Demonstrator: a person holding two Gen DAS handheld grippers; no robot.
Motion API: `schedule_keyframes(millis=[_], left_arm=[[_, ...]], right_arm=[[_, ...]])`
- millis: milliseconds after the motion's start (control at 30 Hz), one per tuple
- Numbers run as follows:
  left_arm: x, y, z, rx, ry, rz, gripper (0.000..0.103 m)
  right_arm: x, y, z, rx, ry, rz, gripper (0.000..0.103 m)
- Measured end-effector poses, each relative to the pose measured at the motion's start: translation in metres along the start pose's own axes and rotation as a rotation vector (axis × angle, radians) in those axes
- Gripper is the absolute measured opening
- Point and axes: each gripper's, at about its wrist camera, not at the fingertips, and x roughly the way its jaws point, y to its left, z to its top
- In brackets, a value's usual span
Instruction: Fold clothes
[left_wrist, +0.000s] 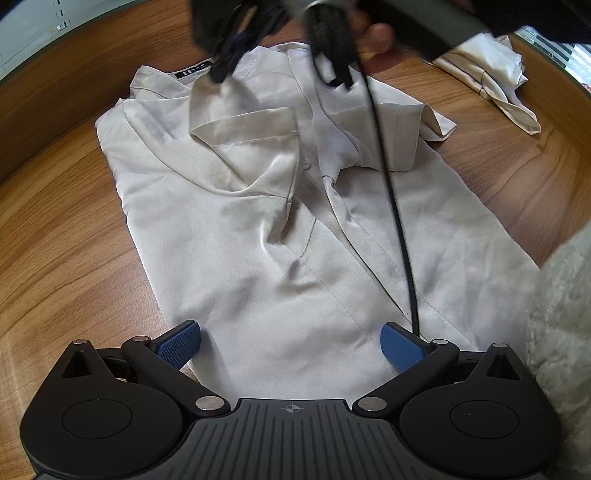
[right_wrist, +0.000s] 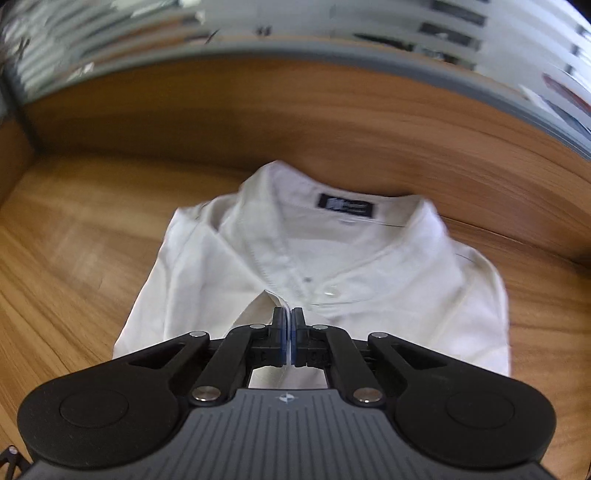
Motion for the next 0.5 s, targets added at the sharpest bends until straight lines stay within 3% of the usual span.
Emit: schedule_keyframes(millis=[333, 500], left_arm=[[-0.001, 0.000, 0.001, 0.000, 0.002, 0.000, 0.103], [-0.001, -0.001, 0.000, -0.003, 0.004, 0.002, 0.103]], right_arm=[[-0.033, -0.058, -0.058, 0.117, 0.044, -0.086, 0.004], [-0.049, -0.055, -0.070, 0.110, 0.035, -0.068, 0.007]])
